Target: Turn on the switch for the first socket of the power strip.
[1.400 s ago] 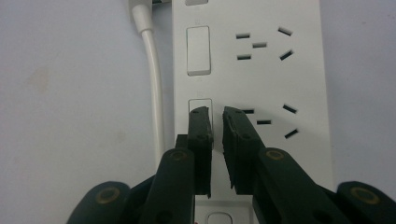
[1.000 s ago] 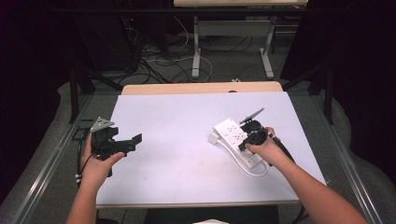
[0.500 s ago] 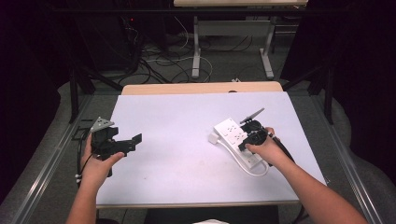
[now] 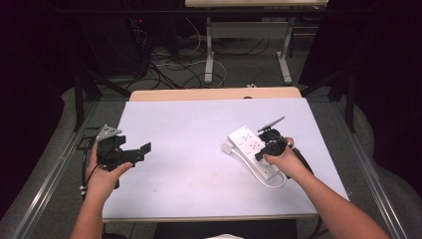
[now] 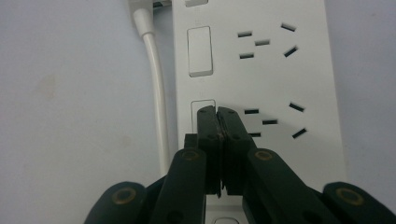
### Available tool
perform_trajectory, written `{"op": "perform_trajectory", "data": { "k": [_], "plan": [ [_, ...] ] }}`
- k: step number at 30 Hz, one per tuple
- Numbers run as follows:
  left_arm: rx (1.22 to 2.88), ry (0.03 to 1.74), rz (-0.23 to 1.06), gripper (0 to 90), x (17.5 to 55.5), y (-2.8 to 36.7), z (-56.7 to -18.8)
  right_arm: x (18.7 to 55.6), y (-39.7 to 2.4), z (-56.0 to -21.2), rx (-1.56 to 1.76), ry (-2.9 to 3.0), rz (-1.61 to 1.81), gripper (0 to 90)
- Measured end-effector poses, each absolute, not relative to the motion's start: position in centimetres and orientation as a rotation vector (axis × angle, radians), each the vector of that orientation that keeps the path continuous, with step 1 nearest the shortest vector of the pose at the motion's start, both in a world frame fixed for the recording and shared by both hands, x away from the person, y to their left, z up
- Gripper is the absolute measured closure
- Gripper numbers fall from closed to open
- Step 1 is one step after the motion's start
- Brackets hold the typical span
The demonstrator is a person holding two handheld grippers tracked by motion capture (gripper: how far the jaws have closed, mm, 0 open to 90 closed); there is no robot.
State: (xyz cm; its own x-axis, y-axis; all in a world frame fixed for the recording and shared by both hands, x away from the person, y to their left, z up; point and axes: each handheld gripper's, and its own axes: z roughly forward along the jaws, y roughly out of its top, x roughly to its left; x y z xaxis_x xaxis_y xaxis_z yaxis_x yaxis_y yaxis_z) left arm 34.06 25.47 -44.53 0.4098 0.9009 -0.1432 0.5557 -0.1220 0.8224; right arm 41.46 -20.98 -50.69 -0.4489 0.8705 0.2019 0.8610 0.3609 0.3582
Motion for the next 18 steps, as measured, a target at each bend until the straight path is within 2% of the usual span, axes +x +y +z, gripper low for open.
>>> {"op": "perform_trajectory", "data": {
  "k": [4,6,7,8,13,14,18],
  "plan": [
    [1.801,1.26,0.503,1.8,34.06,25.49,-44.53,41.33,-20.81,-50.97,1.662,2.639,0.686,90.0],
    [1.802,1.265,0.502,1.8,34.04,25.51,-44.52,40.76,-20.11,-51.72,1.61,2.565,0.855,90.0],
    [1.795,1.262,0.504,1.8,34.06,25.49,-44.57,40.76,-20.11,-51.72,1.61,2.565,0.855,90.0],
    [1.795,1.263,0.504,1.8,34.07,25.48,-44.59,40.74,-20.15,-51.1,1.604,2.622,0.706,90.0],
    [1.806,1.26,0.502,1.8,34.08,25.43,-44.55,41.04,-20.54,-51.08,1.632,2.642,0.706,90.0],
    [1.806,1.26,0.502,1.8,34.09,25.44,-44.56,41.0,-20.48,-51.68,1.629,2.584,0.834,90.0],
    [1.796,1.268,0.5,1.8,34.1,25.44,-44.61,40.88,-20.4,-51.35,1.636,2.609,0.774,90.0]
  ]
}}
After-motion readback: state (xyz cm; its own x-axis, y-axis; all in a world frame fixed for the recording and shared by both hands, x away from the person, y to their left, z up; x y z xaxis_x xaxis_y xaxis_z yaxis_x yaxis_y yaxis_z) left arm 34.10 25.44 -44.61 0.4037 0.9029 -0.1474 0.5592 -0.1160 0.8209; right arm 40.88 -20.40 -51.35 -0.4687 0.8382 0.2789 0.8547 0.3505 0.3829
